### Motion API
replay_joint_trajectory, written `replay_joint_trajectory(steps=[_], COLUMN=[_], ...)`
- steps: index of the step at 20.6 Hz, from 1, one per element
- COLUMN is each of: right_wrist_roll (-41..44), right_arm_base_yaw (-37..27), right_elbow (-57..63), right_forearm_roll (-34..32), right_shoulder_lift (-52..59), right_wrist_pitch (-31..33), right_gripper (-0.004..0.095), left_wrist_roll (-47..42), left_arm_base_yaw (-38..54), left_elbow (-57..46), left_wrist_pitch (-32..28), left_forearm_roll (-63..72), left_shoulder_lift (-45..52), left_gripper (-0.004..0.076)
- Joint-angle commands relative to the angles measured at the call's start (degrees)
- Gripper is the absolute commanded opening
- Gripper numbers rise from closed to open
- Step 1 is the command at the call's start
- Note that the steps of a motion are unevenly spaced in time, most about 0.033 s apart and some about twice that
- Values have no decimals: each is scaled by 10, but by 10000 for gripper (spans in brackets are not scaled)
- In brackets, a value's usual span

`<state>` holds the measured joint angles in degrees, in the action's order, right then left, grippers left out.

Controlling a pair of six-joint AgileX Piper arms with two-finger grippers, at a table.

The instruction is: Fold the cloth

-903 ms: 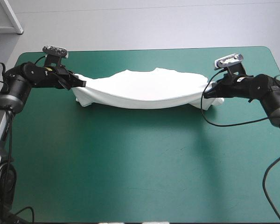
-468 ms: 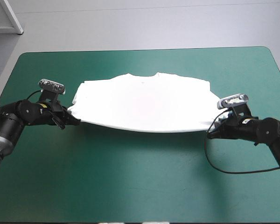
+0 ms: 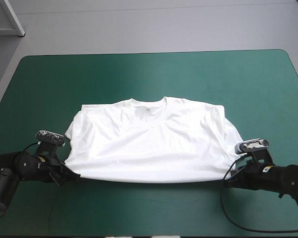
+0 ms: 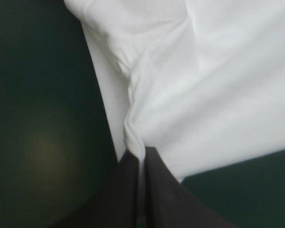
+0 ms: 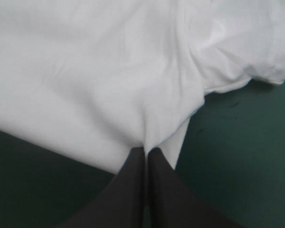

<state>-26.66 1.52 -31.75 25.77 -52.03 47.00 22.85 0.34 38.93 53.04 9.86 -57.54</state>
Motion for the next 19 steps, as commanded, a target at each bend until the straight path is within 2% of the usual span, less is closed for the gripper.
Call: replay_joint_trajectory(steps=[1, 3, 6, 8, 9, 10, 11, 12, 14, 19], right_wrist_roll=[20, 25, 33, 36, 36, 36, 36, 40, 40, 40], right_arm_base_yaw=[-3, -3, -3, -3, -3, -3, -3, -3, -3, -3], right_elbow=[10, 26, 26, 26, 26, 26, 26, 26, 19, -94], right_forearm_roll=[1, 5, 13, 13, 13, 13, 14, 15, 14, 10], right_shoulder_lift=[24, 27, 28, 28, 28, 28, 28, 28, 28, 28], right_wrist_pitch=[10, 23, 18, 18, 19, 20, 21, 15, -1, -17], right_gripper=[-17, -17, -15, 49, 172, 234, 402, 493, 508, 507], left_wrist_roll=[-18, -20, -30, -28, -25, -25, -25, -25, -26, -62], left_arm_base_yaw=[0, 0, 0, 0, 0, 0, 0, 0, 0, 0], left_elbow=[-7, -12, -12, -12, -12, -12, -12, -12, -9, 65], left_wrist_pitch=[28, 67, 75, 92, 103, 107, 112, 110, 90, -14], left_forearm_roll=[7, 7, 14, 18, 18, 18, 18, 27, 41, 60], left_shoulder_lift=[25, 25, 24, 24, 24, 24, 24, 24, 27, 45], left_gripper=[19, 19, 19, 40, 99, 138, 255, 377, 461, 456])
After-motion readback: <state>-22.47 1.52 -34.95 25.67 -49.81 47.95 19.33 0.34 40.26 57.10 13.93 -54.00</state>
